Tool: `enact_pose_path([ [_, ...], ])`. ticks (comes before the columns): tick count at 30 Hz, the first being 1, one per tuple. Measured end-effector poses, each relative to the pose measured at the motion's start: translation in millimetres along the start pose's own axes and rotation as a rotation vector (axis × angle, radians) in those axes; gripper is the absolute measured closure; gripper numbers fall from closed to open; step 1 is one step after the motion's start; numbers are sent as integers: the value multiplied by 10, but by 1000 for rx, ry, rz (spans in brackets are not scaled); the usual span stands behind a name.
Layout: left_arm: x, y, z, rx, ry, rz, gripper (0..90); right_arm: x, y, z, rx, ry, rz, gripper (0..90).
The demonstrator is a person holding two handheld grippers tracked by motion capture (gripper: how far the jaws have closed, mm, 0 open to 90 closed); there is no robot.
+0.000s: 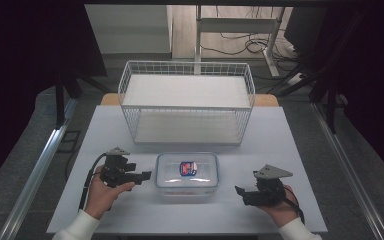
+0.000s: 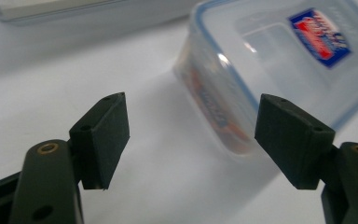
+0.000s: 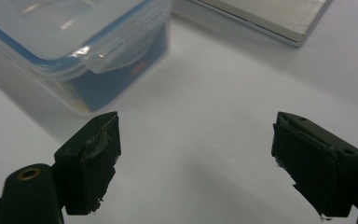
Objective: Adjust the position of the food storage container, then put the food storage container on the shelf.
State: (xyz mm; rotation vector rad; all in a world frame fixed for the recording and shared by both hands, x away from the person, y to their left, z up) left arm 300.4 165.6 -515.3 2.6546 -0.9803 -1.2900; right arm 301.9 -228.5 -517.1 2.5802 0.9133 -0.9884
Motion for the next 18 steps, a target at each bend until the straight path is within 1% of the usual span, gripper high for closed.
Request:
enact_pose_path([
  [2,-24,25,29,15,6,12,255,-16,-59,-18,-5,9,-21,152],
  [3,-32,24,35,17,9,14,254,-21,-76,-27,-9,13,-30,150],
  [5,-44,15,44,15,18,20,251,-31,-102,-51,0,24,-53,142],
  [7,-57,12,48,8,27,42,261,-42,-125,-84,36,45,-75,138],
  [8,-62,11,47,2,33,51,268,-49,-130,-99,56,52,-73,138],
  [9,-62,11,47,2,33,51,270,-54,-139,-112,73,58,-70,138],
  [11,-71,-6,27,-43,54,80,269,-59,-158,-125,82,64,-70,138],
  [12,-69,-5,20,-59,60,99,266,-56,-169,-128,89,63,-79,138],
  [13,-63,2,17,-70,64,111,262,-48,-178,-130,96,61,-90,138],
  [14,-57,11,19,-71,62,116,259,-41,-186,-131,106,56,-101,138],
  [18,-37,41,25,-101,63,156,252,-30,-215,-141,117,50,-123,138],
])
Point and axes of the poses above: each handheld gripper's, and its own axes: x roughly forward along the jaws, z roughly out of its underside, y roughly to its right, the point moved 5 cm from there along x, roughly forward along the jaws, and after that the axes turned 3 degrees about x, right-handed, at the moved point
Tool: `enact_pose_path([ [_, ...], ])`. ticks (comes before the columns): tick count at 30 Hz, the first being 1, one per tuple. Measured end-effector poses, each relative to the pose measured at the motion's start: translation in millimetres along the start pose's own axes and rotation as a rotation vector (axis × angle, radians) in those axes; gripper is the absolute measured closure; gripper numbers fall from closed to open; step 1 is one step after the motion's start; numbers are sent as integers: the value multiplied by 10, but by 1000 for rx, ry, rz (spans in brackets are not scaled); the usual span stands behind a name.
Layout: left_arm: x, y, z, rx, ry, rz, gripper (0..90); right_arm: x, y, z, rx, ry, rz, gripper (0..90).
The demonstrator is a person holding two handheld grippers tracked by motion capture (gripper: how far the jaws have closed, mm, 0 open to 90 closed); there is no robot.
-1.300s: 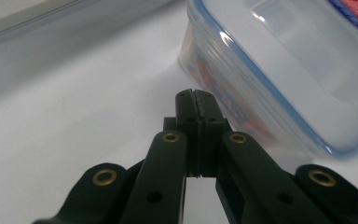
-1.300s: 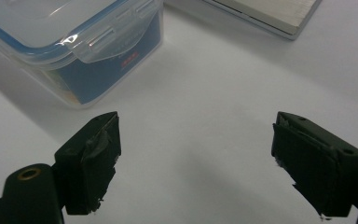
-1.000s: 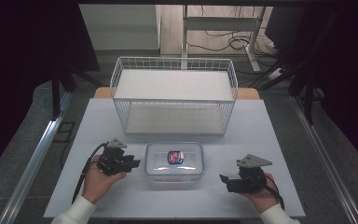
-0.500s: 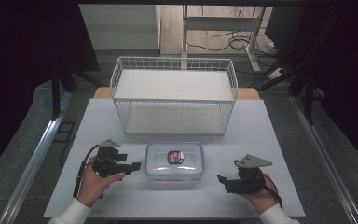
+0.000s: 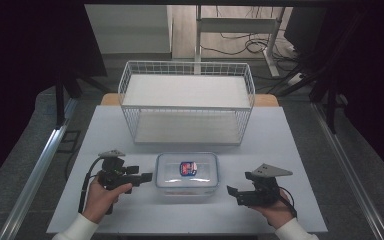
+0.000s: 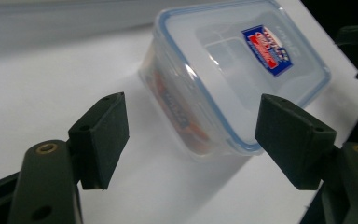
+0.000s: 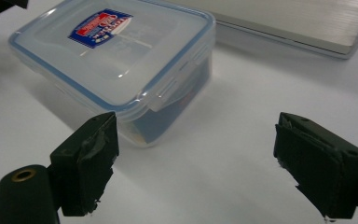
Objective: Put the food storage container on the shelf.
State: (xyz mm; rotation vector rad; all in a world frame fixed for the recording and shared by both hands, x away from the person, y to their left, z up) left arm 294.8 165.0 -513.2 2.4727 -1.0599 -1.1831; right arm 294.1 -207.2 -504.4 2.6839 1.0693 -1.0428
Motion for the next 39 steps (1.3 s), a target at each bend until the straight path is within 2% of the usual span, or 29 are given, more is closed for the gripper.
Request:
enact_pose_path([
  [3,2,3,-5,-2,1,16,245,10,-19,-5,5,3,-13,138],
  [6,49,2,3,-22,-8,41,217,22,-35,-11,7,3,-23,138],
  [9,124,-9,-1,-46,-11,86,193,46,-50,-14,6,-1,-29,138],
  [12,204,-10,-35,-91,-2,142,182,75,-57,-15,-1,-8,-20,135],
  [14,262,-5,-42,-99,-11,165,163,83,-62,-20,-1,-9,-16,135],
  [19,345,-21,-19,-111,-35,175,144,71,-66,-19,-6,-5,-12,135],
  [20,374,-28,-12,-131,-41,191,144,71,-59,-14,-5,-6,-10,135],
  [24,453,-39,1,-156,-51,216,153,83,-59,-7,-8,-13,-7,135],
  [28,537,-38,18,-170,-63,245,173,87,-73,-5,-15,-16,-6,135],
  [31,556,-40,30,-170,-74,248,192,92,-71,-6,-15,-17,-5,136],
  [33,559,-39,34,-174,-74,259,216,111,-69,-17,-9,-19,-14,135],
  [35,551,-37,33,-172,-67,243,253,124,-72,-28,1,-21,-23,135],
  [36,541,-29,32,-169,-67,235,259,169,-62,-66,31,-28,-65,134],
  [39,535,-36,35,-173,-70,231,287,288,-32,-132,115,-58,-124,133],
])
Point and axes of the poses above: each handheld gripper's, and its own axes: x roughly forward along the jaws, z roughly out of its underside, y roughly to its right, the point moved 5 cm from there along x, roughly forward along the jaws, and after that the axes turned 3 degrees about x, right-handed, at the moved point
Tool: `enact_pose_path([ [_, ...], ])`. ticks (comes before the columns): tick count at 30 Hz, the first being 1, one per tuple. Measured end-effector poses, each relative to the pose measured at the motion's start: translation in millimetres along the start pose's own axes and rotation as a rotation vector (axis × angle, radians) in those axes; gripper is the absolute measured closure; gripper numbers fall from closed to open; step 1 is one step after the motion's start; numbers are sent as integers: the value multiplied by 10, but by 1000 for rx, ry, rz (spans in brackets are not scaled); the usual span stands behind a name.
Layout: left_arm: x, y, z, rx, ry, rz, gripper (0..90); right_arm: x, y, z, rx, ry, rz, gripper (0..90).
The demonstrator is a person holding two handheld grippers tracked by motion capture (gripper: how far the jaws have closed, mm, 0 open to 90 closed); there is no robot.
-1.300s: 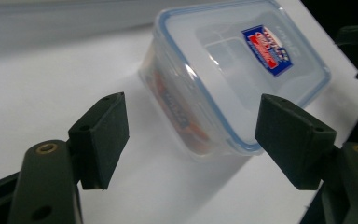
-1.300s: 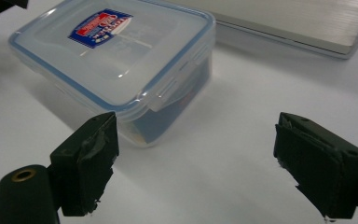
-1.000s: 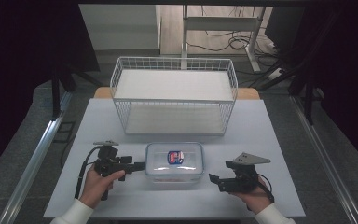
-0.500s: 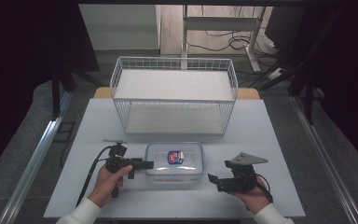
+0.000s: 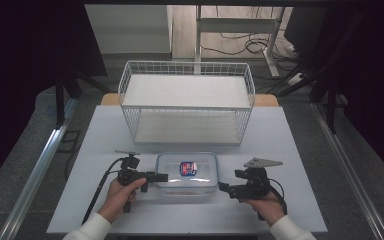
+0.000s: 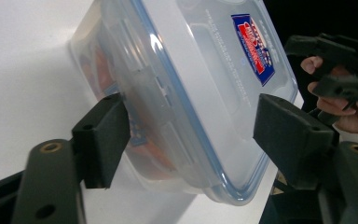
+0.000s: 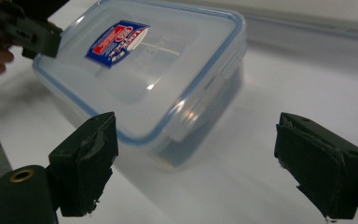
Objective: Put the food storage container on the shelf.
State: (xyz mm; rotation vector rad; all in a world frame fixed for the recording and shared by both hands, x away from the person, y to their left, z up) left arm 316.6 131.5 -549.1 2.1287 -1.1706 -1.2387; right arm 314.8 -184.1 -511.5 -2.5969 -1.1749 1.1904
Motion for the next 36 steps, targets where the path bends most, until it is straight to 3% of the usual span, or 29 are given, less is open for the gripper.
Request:
enact_pose_path([
  [5,-8,-17,-6,-1,-3,10,301,235,18,-59,83,-73,-75,133],
  [10,-14,-21,-7,1,-1,11,307,378,33,-138,191,-91,-159,134],
  [11,-14,-21,-7,1,-1,11,308,378,33,-138,191,-91,-159,134],
  [12,-14,-20,-7,2,-1,11,308,425,65,-143,225,-97,-170,138],
  [15,-16,-22,-7,2,-1,12,310,476,84,-131,264,-115,-193,142],
  [19,-14,-22,-8,2,-1,12,311,515,68,-127,294,-122,-222,173],
  [26,-8,-11,-9,0,4,3,308,498,98,-118,357,-123,-228,233],
  [36,-20,15,2,14,8,-7,315,439,129,-119,371,-109,-249,317],
])
Point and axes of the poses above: each handheld gripper's, and its own axes: x roughly forward along the jaws, z roughly out of its underside, y roughly to its right, the point moved 5 cm from there along x, roughly forward along the jaws, and after that the axes turned 3 degrees about x, right-handed, at the moved point
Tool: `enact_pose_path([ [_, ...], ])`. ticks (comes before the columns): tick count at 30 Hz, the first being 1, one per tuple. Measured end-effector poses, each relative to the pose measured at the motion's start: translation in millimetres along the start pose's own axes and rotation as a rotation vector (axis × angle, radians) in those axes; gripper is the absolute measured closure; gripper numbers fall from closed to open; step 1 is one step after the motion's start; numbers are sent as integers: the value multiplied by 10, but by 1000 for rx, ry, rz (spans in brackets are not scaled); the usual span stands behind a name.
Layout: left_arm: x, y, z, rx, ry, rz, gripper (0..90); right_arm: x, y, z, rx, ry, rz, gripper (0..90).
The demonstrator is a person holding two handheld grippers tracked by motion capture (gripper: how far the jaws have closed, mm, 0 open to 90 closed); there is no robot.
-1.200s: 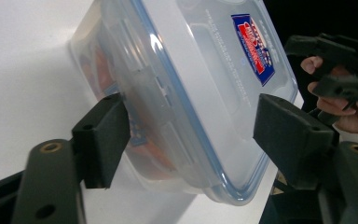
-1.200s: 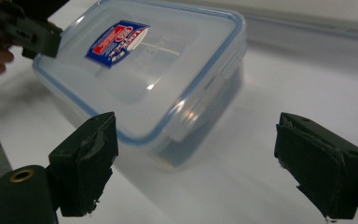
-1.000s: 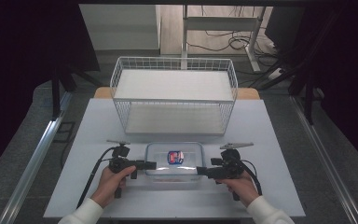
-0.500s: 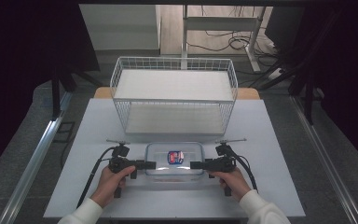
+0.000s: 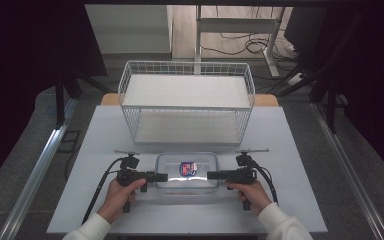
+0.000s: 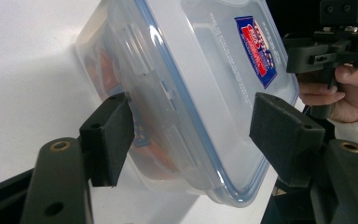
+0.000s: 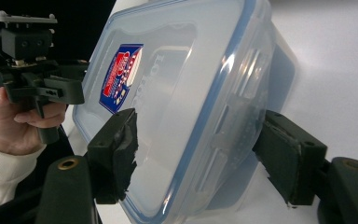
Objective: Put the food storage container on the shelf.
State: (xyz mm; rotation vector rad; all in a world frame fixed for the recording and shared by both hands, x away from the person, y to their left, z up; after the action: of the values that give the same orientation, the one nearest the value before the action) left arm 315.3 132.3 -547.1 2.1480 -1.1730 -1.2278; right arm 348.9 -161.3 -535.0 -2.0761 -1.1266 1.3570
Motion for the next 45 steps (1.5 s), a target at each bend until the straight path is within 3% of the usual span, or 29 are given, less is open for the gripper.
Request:
enact_pose_path([
  [11,-61,58,30,34,13,-3,360,-43,-31,27,-7,17,1,349],
  [15,-103,69,54,16,40,17,410,-66,-47,45,-12,26,1,367],
  [32,-172,163,124,63,53,-1,479,-181,-123,140,-23,44,-10,450],
  [45,-191,209,131,54,64,-12,505,-209,-159,178,-3,56,3,456],
])
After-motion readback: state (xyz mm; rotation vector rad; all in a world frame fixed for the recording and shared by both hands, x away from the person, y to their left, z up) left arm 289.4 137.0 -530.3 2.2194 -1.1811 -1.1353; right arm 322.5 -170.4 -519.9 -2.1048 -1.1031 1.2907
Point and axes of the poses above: each handheld gripper's, and its own axes: x roughly forward along the jaws, z roughly out of its underside, y roughly to its right, the point moved 5 cm from there along x, roughly forward along the jaws, and after that the axes turned 3 degrees about x, right-handed, at the moved point
